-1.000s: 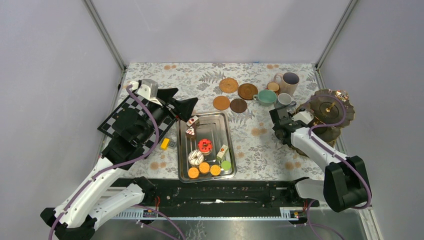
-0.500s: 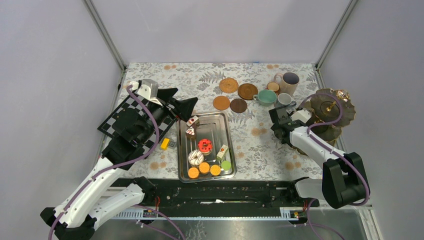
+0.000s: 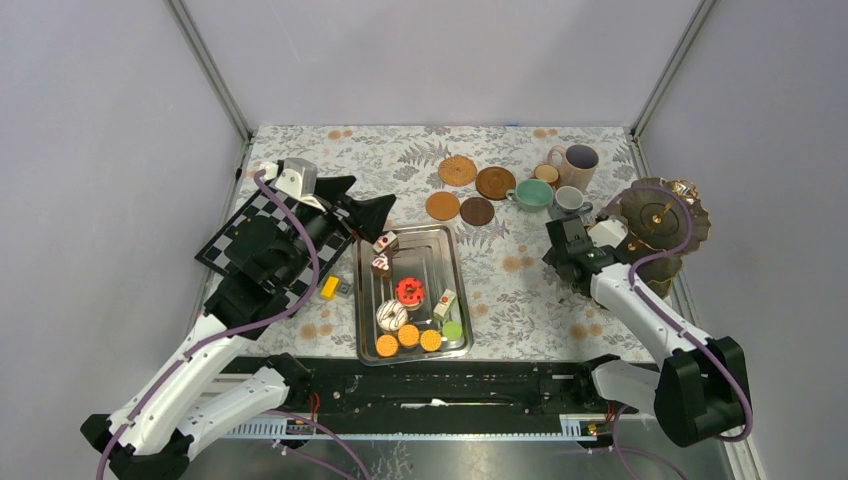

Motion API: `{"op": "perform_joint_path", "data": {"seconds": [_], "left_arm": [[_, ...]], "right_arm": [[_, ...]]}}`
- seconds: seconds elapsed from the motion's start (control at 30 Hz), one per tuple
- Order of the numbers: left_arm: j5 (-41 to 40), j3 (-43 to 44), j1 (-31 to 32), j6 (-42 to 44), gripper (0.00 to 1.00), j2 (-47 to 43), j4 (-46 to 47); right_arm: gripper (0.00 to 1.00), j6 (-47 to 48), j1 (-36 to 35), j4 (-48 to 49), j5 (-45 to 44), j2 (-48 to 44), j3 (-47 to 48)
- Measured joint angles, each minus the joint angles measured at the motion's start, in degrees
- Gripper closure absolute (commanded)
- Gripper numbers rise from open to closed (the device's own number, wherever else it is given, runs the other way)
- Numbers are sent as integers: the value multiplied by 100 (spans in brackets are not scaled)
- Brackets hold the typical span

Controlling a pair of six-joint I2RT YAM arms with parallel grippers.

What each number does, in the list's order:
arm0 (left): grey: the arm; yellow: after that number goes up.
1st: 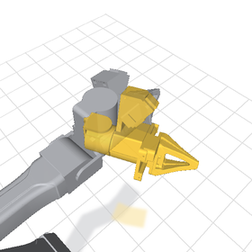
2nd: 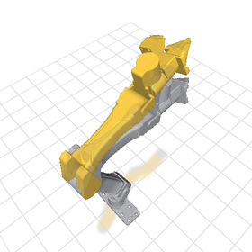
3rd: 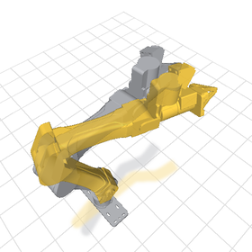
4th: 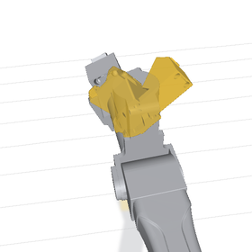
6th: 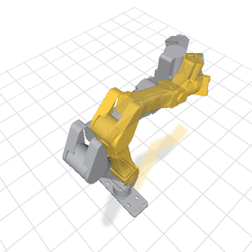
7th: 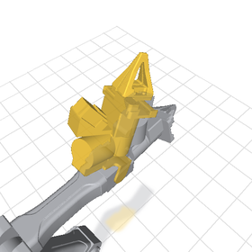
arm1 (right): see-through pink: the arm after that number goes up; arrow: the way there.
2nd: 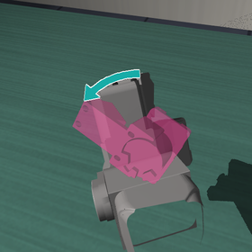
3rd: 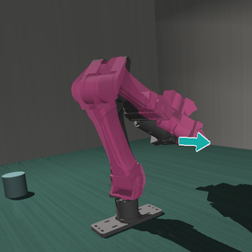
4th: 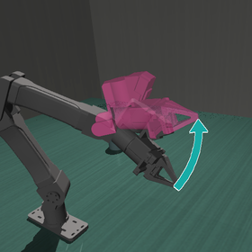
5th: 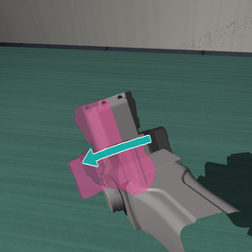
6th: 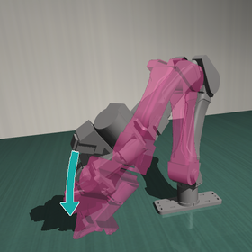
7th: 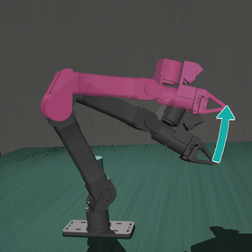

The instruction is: Serve the afternoon tea

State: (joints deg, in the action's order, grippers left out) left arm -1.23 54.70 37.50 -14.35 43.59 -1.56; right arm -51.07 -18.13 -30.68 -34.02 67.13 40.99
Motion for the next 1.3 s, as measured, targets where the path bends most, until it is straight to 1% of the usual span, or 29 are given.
{"op": "perform_joint_path", "data": {"seconds": [0.13,0.27,0.47,0.67,0.83,0.9,0.97,1.13,1.3], "left_arm": [[0,0,4,0,1,7,0],[0,0,4,0,1,9,0],[-2,0,4,17,1,17,0],[-4,0,9,46,1,79,0],[-20,0,9,83,1,142,-4],[-42,0,11,92,1,162,-7],[-63,0,11,105,1,181,-4],[-98,0,13,109,1,227,-7],[-109,0,13,129,1,269,-7]], "right_arm": [[15,46,2,-144,61,-203,0],[17,116,2,-227,118,-223,0],[18,546,9,-289,555,-573,0],[20,1314,15,-286,1427,-1110,-2],[21,1915,20,-297,2691,-1147,9],[20,2092,17,-363,3045,-1150,76],[20,2184,17,-470,3136,-1154,210],[21,2308,17,-656,3051,-1156,573],[20,2540,17,-730,3217,-1064,754]]}}
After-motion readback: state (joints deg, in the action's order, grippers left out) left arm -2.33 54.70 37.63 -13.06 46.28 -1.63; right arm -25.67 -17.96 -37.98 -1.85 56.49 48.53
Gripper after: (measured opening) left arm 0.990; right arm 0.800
